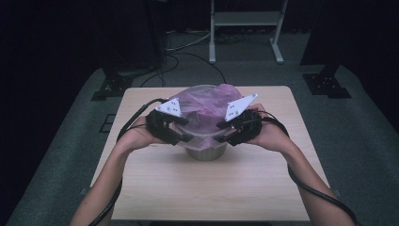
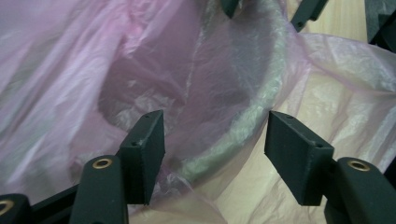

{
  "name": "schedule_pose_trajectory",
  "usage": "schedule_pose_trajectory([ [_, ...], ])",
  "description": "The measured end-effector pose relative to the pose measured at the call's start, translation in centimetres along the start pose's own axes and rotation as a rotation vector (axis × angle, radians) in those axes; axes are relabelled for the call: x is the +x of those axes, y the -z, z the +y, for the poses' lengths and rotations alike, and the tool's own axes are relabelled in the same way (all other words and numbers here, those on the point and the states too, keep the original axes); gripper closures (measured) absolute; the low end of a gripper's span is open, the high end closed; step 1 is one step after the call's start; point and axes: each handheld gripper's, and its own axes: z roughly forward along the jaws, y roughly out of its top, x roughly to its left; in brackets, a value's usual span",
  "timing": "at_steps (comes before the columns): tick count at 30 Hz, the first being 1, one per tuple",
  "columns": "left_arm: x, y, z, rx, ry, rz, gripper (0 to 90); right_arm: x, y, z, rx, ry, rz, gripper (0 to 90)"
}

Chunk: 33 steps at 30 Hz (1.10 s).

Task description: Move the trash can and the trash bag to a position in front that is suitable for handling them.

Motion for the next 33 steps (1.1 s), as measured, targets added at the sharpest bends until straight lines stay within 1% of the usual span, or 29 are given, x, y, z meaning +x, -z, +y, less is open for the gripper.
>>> schedule_pose_trajectory([
  [1,-0.1,-0.1,0.1,-0.003,-0.005,-0.014,42.2,0.1,0.0,0.0,0.000,-0.001,0.003,53.2],
  [4,-0.3,-0.2,0.5,-0.010,0.007,-0.073,51.2,0.7,0.0,0.3,0.007,0.025,0.009,59.4],
  [6,-0.6,-0.3,0.8,0.001,0.005,-0.094,52.3,1.3,0.0,0.6,0.014,0.045,0.025,62.9],
  [8,-0.9,-0.3,0.9,0.004,0.003,-0.101,52.4,1.7,0.1,0.6,0.018,0.050,0.049,64.5],
  [13,-2.1,-0.2,1.0,0.017,-0.007,-0.124,53.0,2.5,0.7,0.2,0.012,0.049,0.072,64.7],
  [16,-3.0,-0.1,1.1,0.023,-0.020,-0.135,52.8,3.3,1.1,-0.1,0.012,0.052,0.085,65.0],
  [18,-3.8,0.0,1.1,0.023,-0.032,-0.144,52.9,4.0,1.6,-0.4,0.010,0.050,0.089,64.8],
  [20,-4.4,0.1,1.0,0.022,-0.035,-0.155,52.7,4.8,2.0,-0.7,0.006,0.056,0.089,63.7],
  [21,-4.6,0.1,1.0,0.025,-0.037,-0.157,52.1,5.1,2.2,-0.8,0.006,0.048,0.090,62.0],
  [23,-4.9,0.4,1.0,0.019,-0.031,-0.164,49.4,5.4,2.6,-1.1,-0.001,0.033,0.099,54.8],
  [25,-5.0,1.0,1.0,0.010,-0.027,-0.164,48.6,5.4,3.6,-1.3,-0.020,0.011,0.101,53.1],
  [27,-5.0,1.7,1.0,-0.002,-0.032,-0.167,47.1,5.4,4.7,-1.4,-0.041,-0.011,0.108,51.5],
  [29,-5.0,2.5,1.0,-0.013,-0.031,-0.161,45.2,5.4,5.8,-1.5,-0.051,-0.009,0.095,49.9],
  [30,-4.9,2.9,1.1,-0.016,-0.038,-0.155,44.3,5.3,6.3,-1.5,-0.053,-0.016,0.092,49.8],
  [33,-4.6,3.9,1.1,-0.033,-0.040,-0.139,42.6,5.1,7.6,-1.4,-0.068,-0.024,0.076,49.5],
])
